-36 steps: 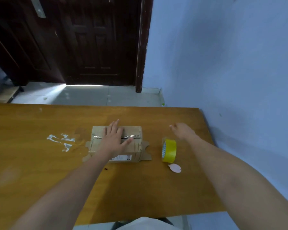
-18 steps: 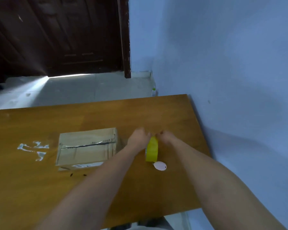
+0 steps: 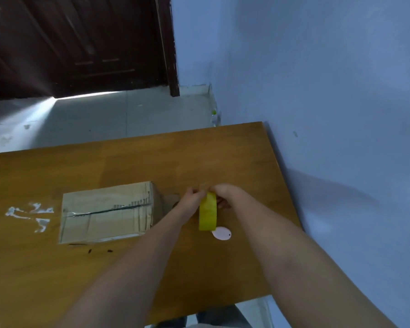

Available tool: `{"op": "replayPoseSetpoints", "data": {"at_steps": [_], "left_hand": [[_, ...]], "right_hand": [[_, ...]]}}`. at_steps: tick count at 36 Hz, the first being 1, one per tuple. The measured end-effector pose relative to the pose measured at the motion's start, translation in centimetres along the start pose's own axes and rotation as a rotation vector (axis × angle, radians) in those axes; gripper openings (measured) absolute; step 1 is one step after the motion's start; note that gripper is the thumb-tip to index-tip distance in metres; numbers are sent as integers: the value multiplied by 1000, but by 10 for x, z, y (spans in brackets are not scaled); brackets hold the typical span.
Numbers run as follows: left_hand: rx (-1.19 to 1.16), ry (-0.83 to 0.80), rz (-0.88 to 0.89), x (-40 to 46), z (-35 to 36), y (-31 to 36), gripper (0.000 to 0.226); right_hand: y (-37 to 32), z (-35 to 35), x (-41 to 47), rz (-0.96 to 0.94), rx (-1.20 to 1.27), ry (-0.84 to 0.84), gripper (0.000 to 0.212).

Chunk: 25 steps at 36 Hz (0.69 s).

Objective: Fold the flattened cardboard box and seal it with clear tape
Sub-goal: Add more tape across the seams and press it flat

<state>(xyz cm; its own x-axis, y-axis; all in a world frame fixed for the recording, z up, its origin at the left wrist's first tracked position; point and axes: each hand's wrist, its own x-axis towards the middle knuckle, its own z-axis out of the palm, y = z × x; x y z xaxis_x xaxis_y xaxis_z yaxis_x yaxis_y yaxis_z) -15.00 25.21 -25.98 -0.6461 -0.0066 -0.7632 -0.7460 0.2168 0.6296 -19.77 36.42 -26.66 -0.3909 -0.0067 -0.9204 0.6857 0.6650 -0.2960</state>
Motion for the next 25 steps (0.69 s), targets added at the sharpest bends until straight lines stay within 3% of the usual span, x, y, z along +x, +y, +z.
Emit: {"op": "replayPoseSetpoints", "data": {"at_steps": [9, 21, 25], "left_hand": [[-34, -37, -8, -3, -2, -9, 61], [-79, -74, 33, -10, -2, -15, 23], [-88, -65, 30, -12, -2, -13, 21]], "right_hand": [[-1, 11, 20, 70, 186, 65, 38], [3, 23, 19, 43, 466, 26, 36], [7, 26, 18, 9, 484, 62, 41]]}}
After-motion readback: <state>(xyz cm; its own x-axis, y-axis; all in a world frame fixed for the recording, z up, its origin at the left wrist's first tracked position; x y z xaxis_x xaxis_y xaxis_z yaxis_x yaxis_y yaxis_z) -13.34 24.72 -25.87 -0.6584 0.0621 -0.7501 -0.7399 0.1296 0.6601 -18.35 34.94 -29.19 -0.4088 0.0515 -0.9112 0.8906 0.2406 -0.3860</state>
